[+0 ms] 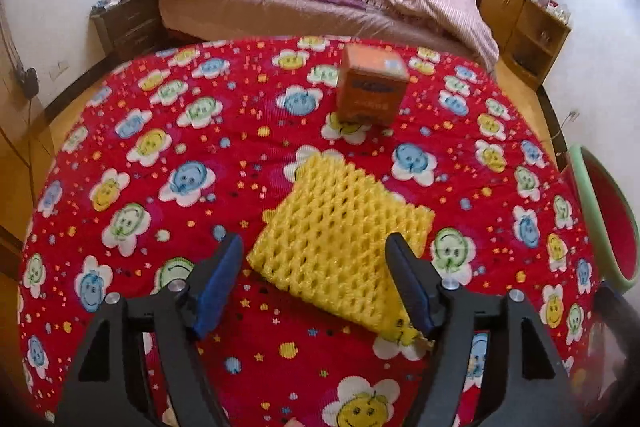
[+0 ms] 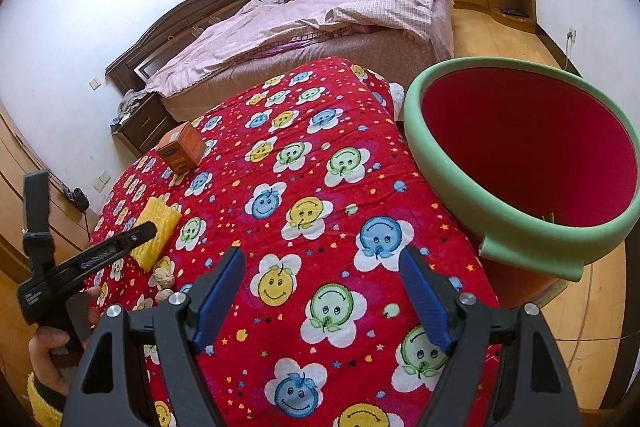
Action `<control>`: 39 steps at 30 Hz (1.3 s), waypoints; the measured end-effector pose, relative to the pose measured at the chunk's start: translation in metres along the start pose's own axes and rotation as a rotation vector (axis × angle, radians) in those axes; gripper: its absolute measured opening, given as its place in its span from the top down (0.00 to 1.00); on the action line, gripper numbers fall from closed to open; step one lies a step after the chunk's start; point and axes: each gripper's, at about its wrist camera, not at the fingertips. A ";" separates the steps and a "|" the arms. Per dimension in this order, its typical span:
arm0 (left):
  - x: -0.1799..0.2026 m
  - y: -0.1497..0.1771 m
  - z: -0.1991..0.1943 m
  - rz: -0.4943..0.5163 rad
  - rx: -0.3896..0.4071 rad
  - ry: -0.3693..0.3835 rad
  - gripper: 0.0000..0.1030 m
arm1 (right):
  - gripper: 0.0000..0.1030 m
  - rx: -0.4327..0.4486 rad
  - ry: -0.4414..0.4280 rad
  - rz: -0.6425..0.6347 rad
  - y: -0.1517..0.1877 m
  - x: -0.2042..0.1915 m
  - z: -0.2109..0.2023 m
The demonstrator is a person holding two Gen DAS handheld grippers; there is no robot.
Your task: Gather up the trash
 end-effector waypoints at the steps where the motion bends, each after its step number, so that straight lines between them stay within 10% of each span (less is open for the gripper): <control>1: -0.003 0.001 0.002 -0.023 -0.005 0.013 0.29 | 0.21 0.000 -0.001 -0.001 0.000 0.001 0.000; 7: -0.005 0.002 0.002 -0.059 -0.007 0.021 0.30 | 0.21 -0.003 -0.001 0.000 0.001 0.000 0.002; 16: 0.011 0.005 -0.008 -0.029 0.015 0.140 0.78 | 0.21 -0.013 -0.019 -0.026 0.000 -0.012 0.007; 24: -0.006 -0.009 -0.022 -0.074 0.057 0.147 0.81 | 0.21 -0.012 -0.053 -0.086 -0.016 -0.039 0.014; 39: -0.089 -0.047 -0.014 -0.190 0.132 -0.061 0.81 | 0.21 -0.036 -0.131 -0.182 -0.043 -0.118 0.071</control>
Point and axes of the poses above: each gripper's, at about its wrist camera, not at the fingertips, and z roughly the way its jaws point, x to its right, y to its underside, and after that the axes turned 11 degrees about x, right-handed
